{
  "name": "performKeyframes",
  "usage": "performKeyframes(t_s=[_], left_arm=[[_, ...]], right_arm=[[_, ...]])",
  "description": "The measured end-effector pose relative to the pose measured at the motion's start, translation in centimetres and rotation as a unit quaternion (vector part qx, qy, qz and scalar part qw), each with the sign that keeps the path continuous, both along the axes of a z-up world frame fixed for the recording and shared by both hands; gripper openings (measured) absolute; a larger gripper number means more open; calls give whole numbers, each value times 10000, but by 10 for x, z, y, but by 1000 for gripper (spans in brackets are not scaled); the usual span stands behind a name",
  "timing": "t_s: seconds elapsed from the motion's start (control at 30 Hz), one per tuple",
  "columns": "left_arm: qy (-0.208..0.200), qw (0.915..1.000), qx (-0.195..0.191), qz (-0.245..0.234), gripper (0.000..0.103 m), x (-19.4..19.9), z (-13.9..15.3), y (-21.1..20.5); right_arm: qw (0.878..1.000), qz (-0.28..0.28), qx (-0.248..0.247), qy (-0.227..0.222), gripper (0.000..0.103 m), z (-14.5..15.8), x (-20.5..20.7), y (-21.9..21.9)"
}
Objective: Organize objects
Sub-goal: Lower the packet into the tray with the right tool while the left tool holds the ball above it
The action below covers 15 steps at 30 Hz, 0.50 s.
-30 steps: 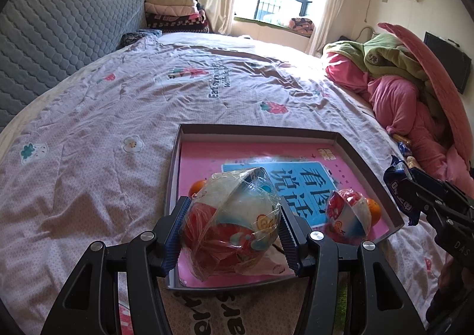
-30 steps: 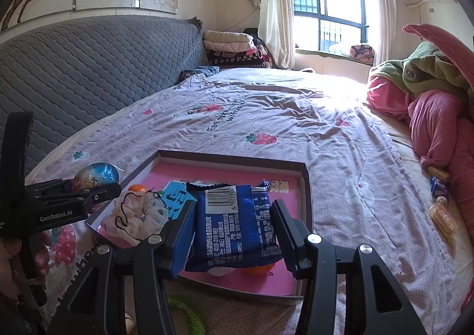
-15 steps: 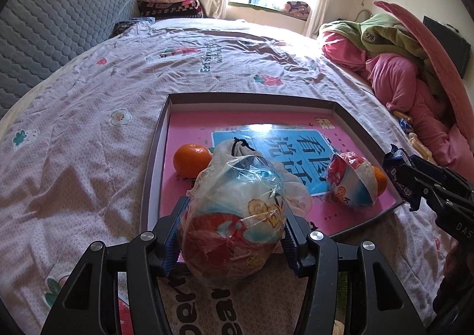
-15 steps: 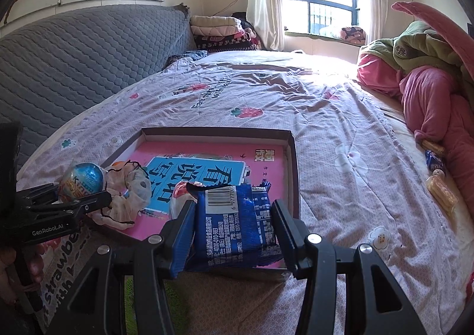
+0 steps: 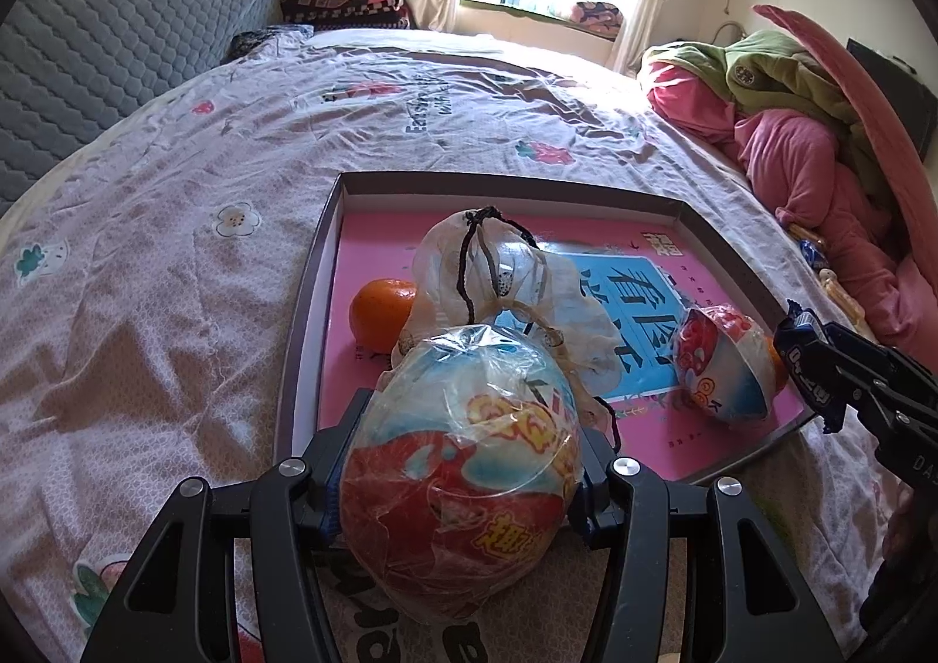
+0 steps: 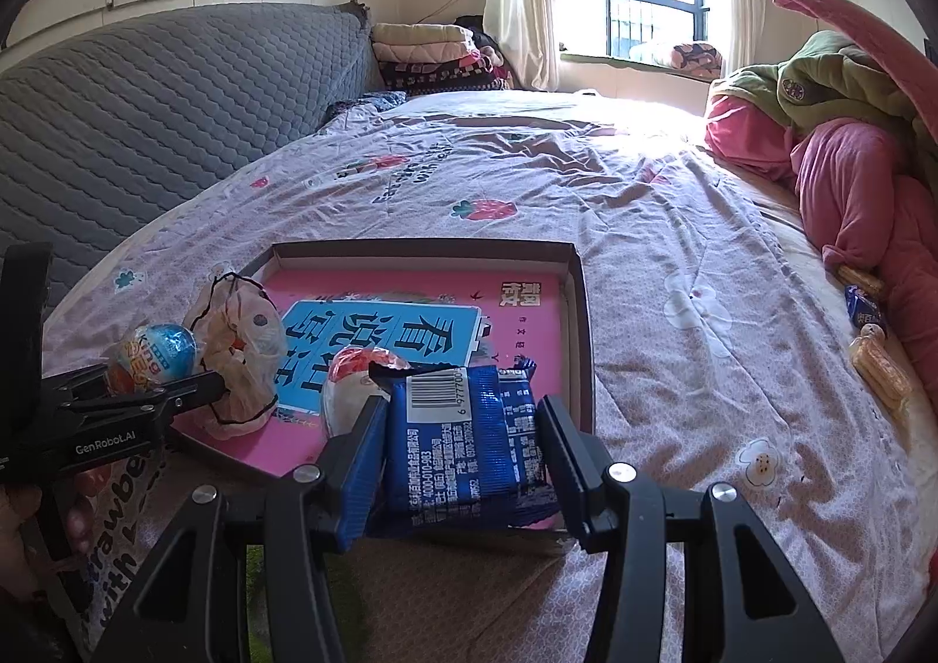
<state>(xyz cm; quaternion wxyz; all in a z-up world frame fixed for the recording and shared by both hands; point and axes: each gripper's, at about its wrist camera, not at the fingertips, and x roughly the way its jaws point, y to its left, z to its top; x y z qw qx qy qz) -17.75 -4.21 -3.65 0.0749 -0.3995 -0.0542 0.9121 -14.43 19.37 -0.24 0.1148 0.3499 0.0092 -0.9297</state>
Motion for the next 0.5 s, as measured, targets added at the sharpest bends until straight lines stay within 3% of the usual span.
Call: performKeyframes(t_s=[0.5], left_arm=[[56,10000,13,-18,58,-10,-6,2]], right_arm=[[10000,-39,2,50,52,-5,-6,1]])
